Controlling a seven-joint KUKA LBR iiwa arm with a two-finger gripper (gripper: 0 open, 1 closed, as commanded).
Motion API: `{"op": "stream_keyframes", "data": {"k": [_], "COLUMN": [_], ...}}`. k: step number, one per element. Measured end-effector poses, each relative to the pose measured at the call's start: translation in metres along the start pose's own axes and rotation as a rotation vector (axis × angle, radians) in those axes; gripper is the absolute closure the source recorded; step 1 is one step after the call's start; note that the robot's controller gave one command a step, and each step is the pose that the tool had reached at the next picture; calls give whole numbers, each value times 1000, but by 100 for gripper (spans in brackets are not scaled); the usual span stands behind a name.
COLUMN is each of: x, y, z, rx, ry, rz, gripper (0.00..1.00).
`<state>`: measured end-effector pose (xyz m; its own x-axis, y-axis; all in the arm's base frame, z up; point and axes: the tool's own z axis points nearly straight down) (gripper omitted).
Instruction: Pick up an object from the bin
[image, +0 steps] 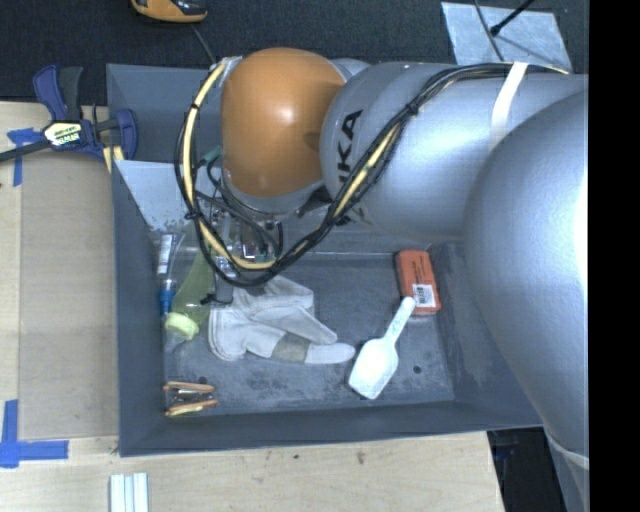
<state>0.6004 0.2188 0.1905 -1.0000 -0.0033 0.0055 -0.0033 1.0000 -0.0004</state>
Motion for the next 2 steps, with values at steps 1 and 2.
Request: {"op": "stream_keyframes", "data": {"k": [1,2], "x": [-2,-1], "y": [-1,-7], "z": [-5,34], "rx": [-2,-3], "ry": [-8,-12], "rz": [3,79], "gripper": [0,0]}}
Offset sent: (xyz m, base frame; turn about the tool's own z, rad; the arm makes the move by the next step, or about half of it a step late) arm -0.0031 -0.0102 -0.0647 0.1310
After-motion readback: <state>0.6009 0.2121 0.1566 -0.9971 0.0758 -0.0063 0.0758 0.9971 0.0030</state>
